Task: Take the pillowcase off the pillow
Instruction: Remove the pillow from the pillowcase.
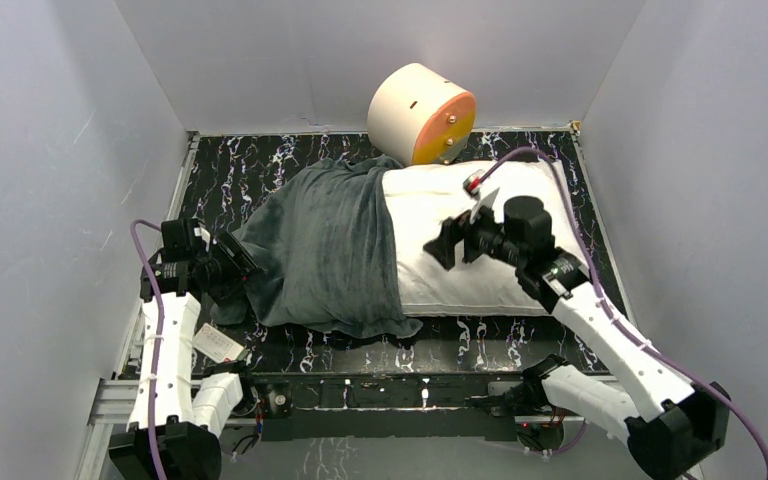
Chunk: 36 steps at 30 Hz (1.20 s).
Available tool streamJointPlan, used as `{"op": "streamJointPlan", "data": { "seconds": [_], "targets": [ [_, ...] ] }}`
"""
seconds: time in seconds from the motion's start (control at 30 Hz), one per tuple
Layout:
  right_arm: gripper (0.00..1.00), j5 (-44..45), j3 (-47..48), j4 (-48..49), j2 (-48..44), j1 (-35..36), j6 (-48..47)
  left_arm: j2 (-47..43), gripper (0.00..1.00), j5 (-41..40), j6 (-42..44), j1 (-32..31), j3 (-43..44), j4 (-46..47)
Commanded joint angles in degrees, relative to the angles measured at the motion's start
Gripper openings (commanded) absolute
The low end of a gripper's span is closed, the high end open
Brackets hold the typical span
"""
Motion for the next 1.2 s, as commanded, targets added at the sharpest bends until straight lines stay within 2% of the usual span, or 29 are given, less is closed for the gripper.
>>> {"op": "streamJointPlan", "data": {
  "seconds": [0.0, 0.13, 0.3, 0.37, 0.43, 0.53, 0.63, 0.73, 0.9, 1.03, 1.17],
  "targets": [
    [0.91, 1.0, -5.15, 0.08, -3.47, 8.01, -16.4, -1.56, 0.69, -0.7, -0.39, 0.35, 0.24, -1.43],
    [0.94, 1.76, -6.66, -3.52, -5.24, 14.0, -29.77, -3.47, 0.84, -4.27, -1.0, 0.37, 1.09, -5.19],
    [0.91, 9.99, -5.98, -8.61, -0.22, 17.15, -38.9, -6.13, 0.88, -3.54, -1.81, 0.35, 2.01, -8.98],
    [0.83, 17.44, -6.34, -8.52, 2.36, 17.41, -40.12, -6.43, 0.88, 0.42, -1.29, 0.33, 2.24, -10.53],
    [0.66, 23.25, -6.62, -6.36, 4.29, 17.4, -39.17, -6.62, 0.88, 5.07, -1.03, 0.38, 1.48, -11.66],
    [0.45, 23.06, -6.29, -4.17, 5.65, 17.42, -37.42, -8.17, 0.88, 9.63, -2.06, 0.29, -2.01, -11.51],
    [0.36, 20.6, -6.54, -1.46, 6.04, 17.36, -34.7, -10.42, 0.88, 14.33, -6.53, 0.41, -7.86, -7.62],
    [0.32, 21.22, -6.8, 0.26, 6.51, 17.35, -32.65, -12.41, 0.88, 20.88, -12.86, 0.31, -14.03, -1.25],
    [0.32, 22.41, -6.87, 0.74, 6.67, 17.4, -31.67, -17.7, 0.89, 18.57, -23.27, 0.3, -18.45, 0.75],
    [0.33, 21.1, -6.94, 0.98, 6.73, 17.36, -31.14, -23.35, 0.89, 18.27, -34.53, 0.36, -24.17, 5.52],
    [0.33, 19.14, -6.33, 0.98, 7.14, 17.39, -29.65, -23.87, 0.85, 15.58, -42.01, 0.3, -27.13, 13.06]
  ]
}}
